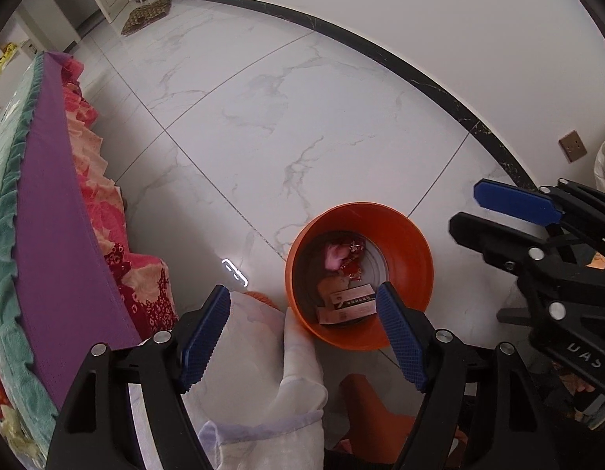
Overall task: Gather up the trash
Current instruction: 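Open the left tool over the bucket while the right tool releases the pink clip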
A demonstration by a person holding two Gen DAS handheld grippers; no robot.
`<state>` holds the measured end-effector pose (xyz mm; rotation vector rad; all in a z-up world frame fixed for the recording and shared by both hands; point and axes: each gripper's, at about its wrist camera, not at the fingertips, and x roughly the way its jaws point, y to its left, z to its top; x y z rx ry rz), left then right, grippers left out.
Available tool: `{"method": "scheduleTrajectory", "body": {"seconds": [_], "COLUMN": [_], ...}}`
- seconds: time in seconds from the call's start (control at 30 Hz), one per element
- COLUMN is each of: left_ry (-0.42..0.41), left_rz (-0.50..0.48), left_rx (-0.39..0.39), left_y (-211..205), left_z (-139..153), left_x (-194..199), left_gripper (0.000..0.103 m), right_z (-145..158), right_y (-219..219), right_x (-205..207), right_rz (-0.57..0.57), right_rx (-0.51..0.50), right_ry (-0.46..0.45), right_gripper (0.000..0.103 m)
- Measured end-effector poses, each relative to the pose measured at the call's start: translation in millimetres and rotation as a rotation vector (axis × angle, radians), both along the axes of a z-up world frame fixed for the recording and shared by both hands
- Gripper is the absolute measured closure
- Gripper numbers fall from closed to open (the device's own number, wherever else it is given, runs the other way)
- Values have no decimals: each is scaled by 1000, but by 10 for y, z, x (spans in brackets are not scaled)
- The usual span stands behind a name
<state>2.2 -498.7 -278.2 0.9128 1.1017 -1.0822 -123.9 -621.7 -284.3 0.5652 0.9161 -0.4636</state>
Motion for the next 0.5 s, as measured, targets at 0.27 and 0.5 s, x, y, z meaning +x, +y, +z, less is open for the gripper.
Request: {"method": "scheduleTrajectory", "body": {"seconds": [0.27,0.5], "left_ry": [-16,-65], "left_rz": [21,78], "left_rx": [-61,-167], "left_y": [181,509], "left_z": [254,694], "left_x": [7,60], "left_gripper": [26,26], "right_z": [348,793], "right_y": [164,433], "right_x": [-4,93], "right_rz": [20,78], "right_rx": [-36,-82], "right_ry": [-43,-125], "right_gripper": [66,66]}}
